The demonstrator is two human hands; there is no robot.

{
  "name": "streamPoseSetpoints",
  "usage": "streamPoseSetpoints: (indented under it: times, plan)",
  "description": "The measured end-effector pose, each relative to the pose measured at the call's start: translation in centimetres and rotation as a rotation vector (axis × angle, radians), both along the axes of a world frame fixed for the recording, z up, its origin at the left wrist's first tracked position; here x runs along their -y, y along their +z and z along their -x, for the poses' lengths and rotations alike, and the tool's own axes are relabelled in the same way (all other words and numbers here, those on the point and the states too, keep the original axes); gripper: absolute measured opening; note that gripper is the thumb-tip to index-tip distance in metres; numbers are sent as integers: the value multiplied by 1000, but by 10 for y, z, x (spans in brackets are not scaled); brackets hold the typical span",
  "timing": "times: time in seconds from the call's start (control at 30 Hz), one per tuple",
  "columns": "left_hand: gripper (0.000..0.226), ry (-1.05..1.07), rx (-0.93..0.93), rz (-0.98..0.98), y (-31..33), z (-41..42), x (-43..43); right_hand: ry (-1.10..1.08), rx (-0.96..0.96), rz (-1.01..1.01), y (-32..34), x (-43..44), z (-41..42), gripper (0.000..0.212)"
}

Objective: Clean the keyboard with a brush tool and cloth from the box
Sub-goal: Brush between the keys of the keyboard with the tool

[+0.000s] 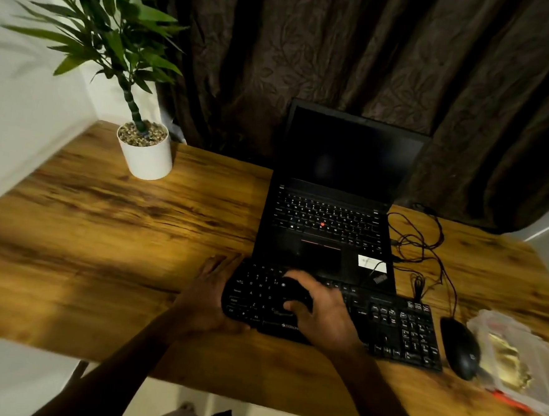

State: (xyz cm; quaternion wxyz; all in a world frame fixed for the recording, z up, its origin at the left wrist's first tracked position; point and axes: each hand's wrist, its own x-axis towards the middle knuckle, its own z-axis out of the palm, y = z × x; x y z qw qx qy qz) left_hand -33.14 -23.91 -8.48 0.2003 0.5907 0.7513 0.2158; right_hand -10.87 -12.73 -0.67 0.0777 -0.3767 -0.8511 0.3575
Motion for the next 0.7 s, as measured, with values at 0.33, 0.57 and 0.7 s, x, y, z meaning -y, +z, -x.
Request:
streamPoseSetpoints:
  times: [0.33, 0.57, 0.7]
  plan:
    - [141, 1, -2, 34, 0, 0, -1, 17, -52, 35, -8, 3, 23, 52]
    - [137, -19, -11, 3, -1, 0, 0, 43, -127, 8, -3, 12, 34, 46]
    - [131, -29, 61, -14, 0, 3, 4, 58, -221, 61, -8, 29, 59, 46]
